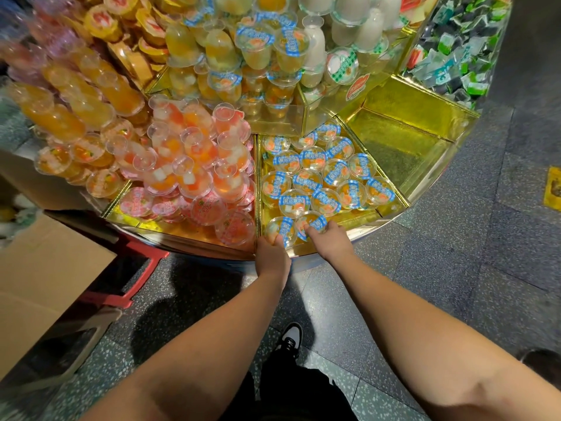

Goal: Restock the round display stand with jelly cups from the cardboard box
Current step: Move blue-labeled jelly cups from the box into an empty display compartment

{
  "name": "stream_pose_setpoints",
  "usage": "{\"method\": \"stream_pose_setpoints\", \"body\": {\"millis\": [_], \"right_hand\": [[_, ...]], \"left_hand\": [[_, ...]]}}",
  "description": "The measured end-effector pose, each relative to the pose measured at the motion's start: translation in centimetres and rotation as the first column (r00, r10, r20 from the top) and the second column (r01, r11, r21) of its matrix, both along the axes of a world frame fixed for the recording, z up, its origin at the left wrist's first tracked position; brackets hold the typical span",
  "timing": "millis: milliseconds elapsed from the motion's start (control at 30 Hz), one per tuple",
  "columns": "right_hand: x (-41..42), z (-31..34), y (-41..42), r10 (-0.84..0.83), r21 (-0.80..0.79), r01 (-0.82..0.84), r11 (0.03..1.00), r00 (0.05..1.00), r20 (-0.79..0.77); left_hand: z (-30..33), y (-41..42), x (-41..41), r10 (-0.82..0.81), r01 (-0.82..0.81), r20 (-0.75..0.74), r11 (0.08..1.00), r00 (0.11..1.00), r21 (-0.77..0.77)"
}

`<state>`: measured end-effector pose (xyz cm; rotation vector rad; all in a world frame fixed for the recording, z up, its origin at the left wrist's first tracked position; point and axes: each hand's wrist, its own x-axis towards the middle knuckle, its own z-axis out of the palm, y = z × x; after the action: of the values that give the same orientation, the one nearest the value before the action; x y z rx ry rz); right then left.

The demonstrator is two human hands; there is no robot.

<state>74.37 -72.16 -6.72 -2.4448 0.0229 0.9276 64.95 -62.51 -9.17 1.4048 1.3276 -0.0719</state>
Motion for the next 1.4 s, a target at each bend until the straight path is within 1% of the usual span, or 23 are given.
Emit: {"method": "stream_pose_setpoints", "body": {"millis": [100,200,267,333,367,467,567,667,733,833,933,1000,1067,1133,1233,1333,1400], "right_hand": [[-0.1,0.8,-0.5,-0.016,-0.006,0.016,1.0,1.0,0.013],[-0.5,1.7,-1.4,-0.105,0.039,0.102,0.994,0.991,0.081],[-1.0,2.6,-2.1,-0.146,0.082,0.137,0.987,0.981,0.126],[-1.7,3.9,-2.4,-0.15,0.133,0.128,0.983,0.973,0.176],[-2.0,4.9,-2.3,-0.145,0.168,0.111,0.98,0.969,0.202],[-3.1,9.3,-0.6,-0.076,0.257,-0.001,0.966,0.954,0.289],[-5.1,15.0,3.6,0.046,0.291,-0.17,0.941,0.92,0.388],[-8.4,20.0,9.6,0.195,0.293,-0.36,0.886,0.861,0.47],[-11.4,22.0,14.2,0.29,0.262,-0.463,0.846,0.814,0.502],[-16.5,23.3,21.6,0.414,0.216,-0.585,0.782,0.745,0.522],[-22.0,23.4,29.2,0.54,0.163,-0.699,0.696,0.66,0.522],[-25.2,23.0,33.9,0.597,0.154,-0.754,0.638,0.611,0.52],[-28.1,22.1,38.0,0.664,0.111,-0.797,0.594,0.563,0.491],[-30.8,20.9,41.5,0.738,0.047,-0.839,0.542,0.502,0.451],[-34.0,18.1,46.1,0.816,-0.006,-0.88,0.474,0.437,0.379],[-35.9,15.2,50.0,0.871,-0.057,-0.906,0.418,0.383,0.309],[-36.6,13.6,52.5,0.893,-0.076,-0.917,0.391,0.357,0.275]], "left_hand": [[2.2,-0.3,-0.4,0.008,-0.007,0.03,1.0,1.0,-0.014],[4.1,-0.7,-1.5,0.026,-0.022,0.101,0.999,0.995,-0.041],[6.0,-1.1,-2.8,0.027,-0.013,0.145,0.995,0.989,-0.097],[8.1,-1.2,-4.3,0.007,0.024,0.166,0.982,0.986,-0.187],[9.0,-1.1,-5.0,-0.045,0.082,0.169,0.972,0.985,-0.221],[12.5,1.3,-6.7,-0.173,0.222,0.227,0.952,0.958,-0.213],[16.8,6.6,-8.6,-0.252,0.304,0.333,0.946,0.908,-0.113],[21.5,13.6,-12.3,-0.25,0.262,0.398,0.965,0.883,0.025],[23.2,18.7,-15.1,-0.243,0.208,0.398,0.969,0.885,0.13],[24.8,26.3,-20.4,-0.204,0.112,0.358,0.959,0.911,0.261],[25.5,32.6,-26.9,-0.168,0.056,0.285,0.93,0.943,0.364],[25.6,36.2,-31.5,-0.131,0.028,0.232,0.916,0.964,0.401],[24.9,39.4,-35.8,-0.101,0.019,0.177,0.909,0.979,0.416],[23.6,42.3,-39.9,-0.059,0.012,0.103,0.911,0.993,0.412],[20.9,46.4,-44.7,-0.005,0.005,-0.001,0.924,1.0,0.383],[18.1,49.8,-47.8,0.116,-0.092,-0.073,0.957,0.991,0.274],[16.6,51.6,-49.0,0.154,-0.131,-0.082,0.963,0.985,0.235]]}}
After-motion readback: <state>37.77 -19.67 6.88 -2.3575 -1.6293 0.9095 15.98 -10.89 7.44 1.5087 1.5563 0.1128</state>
